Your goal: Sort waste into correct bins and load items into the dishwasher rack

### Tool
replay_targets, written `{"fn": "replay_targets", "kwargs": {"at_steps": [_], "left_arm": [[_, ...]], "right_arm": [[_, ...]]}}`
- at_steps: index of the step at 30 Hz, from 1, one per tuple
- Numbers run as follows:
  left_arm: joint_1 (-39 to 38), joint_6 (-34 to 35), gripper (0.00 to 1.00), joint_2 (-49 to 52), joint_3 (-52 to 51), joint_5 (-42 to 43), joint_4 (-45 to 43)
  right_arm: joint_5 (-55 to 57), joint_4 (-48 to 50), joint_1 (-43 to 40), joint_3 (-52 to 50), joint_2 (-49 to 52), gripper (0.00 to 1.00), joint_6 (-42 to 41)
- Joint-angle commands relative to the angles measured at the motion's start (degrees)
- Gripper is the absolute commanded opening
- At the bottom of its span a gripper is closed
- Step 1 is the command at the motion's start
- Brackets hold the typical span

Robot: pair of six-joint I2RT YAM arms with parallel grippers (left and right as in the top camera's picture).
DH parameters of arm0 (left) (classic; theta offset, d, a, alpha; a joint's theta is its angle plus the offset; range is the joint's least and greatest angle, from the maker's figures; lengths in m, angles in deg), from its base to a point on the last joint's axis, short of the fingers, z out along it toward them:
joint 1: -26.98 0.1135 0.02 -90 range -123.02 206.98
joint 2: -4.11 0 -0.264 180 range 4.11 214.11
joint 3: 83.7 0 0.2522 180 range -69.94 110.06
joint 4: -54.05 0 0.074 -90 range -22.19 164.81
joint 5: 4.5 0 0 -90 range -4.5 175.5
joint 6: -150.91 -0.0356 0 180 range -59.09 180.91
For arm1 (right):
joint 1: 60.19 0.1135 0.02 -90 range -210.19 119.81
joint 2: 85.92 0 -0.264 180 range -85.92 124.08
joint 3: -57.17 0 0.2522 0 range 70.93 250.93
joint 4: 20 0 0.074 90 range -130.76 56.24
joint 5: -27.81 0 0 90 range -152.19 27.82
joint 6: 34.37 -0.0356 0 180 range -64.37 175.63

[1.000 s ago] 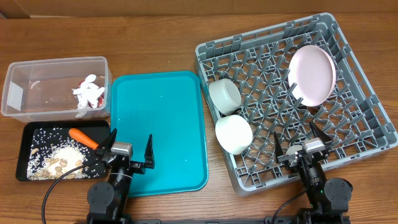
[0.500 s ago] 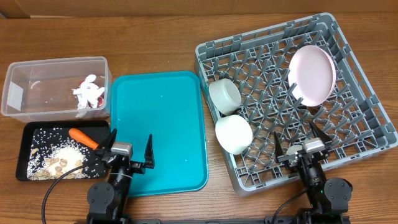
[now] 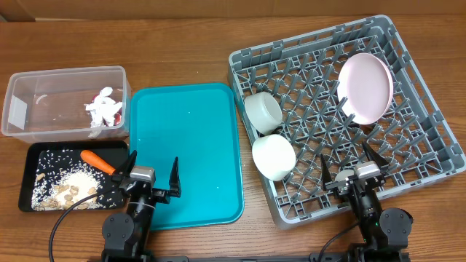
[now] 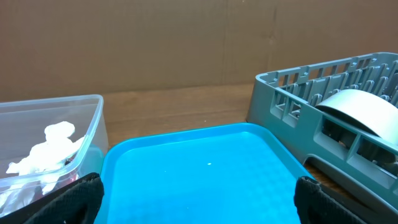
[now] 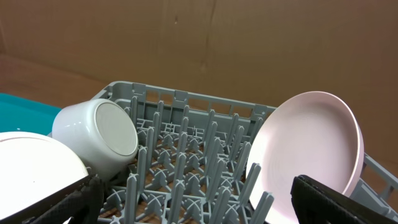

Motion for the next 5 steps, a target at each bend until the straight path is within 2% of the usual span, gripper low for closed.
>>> {"fn": "replay_targets", "kwargs": {"at_steps": [1,5], "left_arm": [[0.6,0.8,1.00,-0.6,-0.3,0.8,0.0],[0.6,0.8,1.00,-0.6,-0.3,0.8,0.0]], "right_arm": [[0.4,0.4,0.3,-0.6,-0.7,1.00,0.0],[0.4,0.4,0.3,-0.6,-0.7,1.00,0.0]]}}
